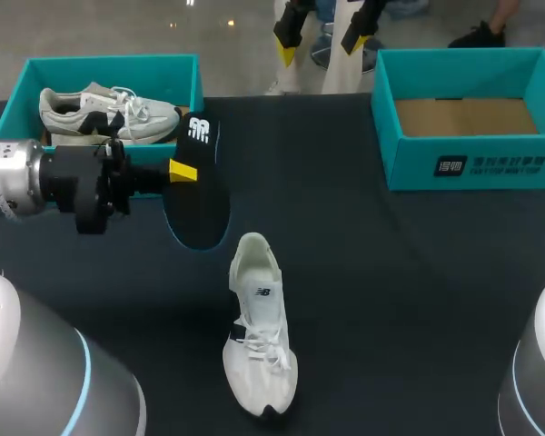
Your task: Take the shoe out of the shoebox, open the shoe tongue, remove and reinsert the insole, then place the shoe into the shoebox
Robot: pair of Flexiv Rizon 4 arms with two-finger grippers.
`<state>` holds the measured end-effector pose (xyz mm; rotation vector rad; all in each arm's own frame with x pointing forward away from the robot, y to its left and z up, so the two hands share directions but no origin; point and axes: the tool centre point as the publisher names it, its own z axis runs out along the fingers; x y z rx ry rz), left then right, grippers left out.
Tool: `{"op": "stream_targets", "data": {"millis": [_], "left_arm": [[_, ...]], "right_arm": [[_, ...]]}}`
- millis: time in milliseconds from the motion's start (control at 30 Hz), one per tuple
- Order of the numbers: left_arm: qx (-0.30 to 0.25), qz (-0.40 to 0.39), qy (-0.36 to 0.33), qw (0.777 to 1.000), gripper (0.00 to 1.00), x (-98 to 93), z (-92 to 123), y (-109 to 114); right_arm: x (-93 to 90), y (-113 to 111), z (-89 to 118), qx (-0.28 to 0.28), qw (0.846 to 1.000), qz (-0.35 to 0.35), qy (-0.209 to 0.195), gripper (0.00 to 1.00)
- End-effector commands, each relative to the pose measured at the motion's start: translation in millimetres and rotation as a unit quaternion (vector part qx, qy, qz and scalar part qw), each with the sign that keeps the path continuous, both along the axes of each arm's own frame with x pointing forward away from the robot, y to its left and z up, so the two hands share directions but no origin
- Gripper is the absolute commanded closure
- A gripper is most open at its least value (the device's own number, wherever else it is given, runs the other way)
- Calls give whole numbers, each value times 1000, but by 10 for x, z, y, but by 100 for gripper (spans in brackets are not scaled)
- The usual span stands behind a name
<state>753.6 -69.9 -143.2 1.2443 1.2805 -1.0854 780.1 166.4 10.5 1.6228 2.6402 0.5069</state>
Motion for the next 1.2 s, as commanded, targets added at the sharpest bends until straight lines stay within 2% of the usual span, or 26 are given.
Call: {"op": "stream_targets", "data": {"millis": [33,133,533,733,1200], "left_arm": [[-1,-4,-25,1000,100,106,-22,-103],[14,-10,-46,999,100,181,-33,-166],[20,-24,-140,990,100,426,70,-339],[21,-14,-137,990,100,429,148,-359],[21,-14,-137,990,100,429,148,-359]], "right_arm": [[11,2,1,-1,1000,0,1,0],[11,2,1,-1,1000,0,1,0],[11,2,1,-1,1000,0,1,0],[11,2,1,-1,1000,0,1,0],[11,2,1,-1,1000,0,1,0]]}}
